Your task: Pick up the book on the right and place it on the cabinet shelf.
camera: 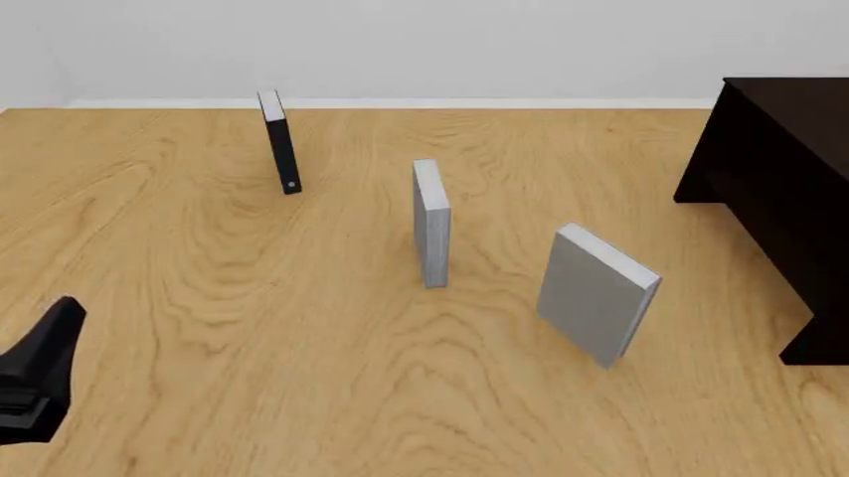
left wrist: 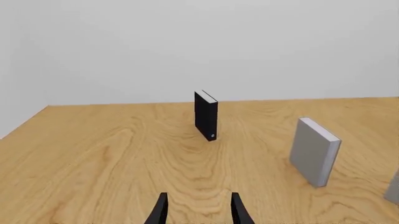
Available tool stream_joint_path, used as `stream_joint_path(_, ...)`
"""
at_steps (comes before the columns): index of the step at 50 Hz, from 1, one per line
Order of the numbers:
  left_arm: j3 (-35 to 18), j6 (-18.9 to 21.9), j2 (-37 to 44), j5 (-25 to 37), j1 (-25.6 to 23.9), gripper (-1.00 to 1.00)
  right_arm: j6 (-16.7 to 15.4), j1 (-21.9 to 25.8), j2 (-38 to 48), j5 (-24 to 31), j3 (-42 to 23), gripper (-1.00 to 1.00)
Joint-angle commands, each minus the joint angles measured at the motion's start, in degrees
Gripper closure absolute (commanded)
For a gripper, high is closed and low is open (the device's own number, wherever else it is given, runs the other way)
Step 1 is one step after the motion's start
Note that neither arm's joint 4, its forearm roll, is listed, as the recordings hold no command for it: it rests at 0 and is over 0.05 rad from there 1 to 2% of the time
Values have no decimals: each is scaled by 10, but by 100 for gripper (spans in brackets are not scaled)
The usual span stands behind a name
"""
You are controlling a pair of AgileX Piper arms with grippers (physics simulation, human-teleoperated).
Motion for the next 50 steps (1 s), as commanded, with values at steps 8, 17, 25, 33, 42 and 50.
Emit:
stream_joint_path(8,2,-3,5,1,-8,-100,17,21,86,83,-39,-100)
stream_joint_path(17,2,0,6,2,-15,-100,50,58,104,83,-13,-100)
stream_joint_path(25,1,3,8,1,-17,-100,57,67,129,83,-25,-100)
stream_joint_path(33,0,9,3,10,-20,-100,38,54,147,83,-10,-100)
stream_joint_path(42,1,8,11,3,-26,-100,8,47,160,83,12,-100)
stream_joint_path(50,-2,17,9,7,-32,-100,-10,46,197,83,-5,-100)
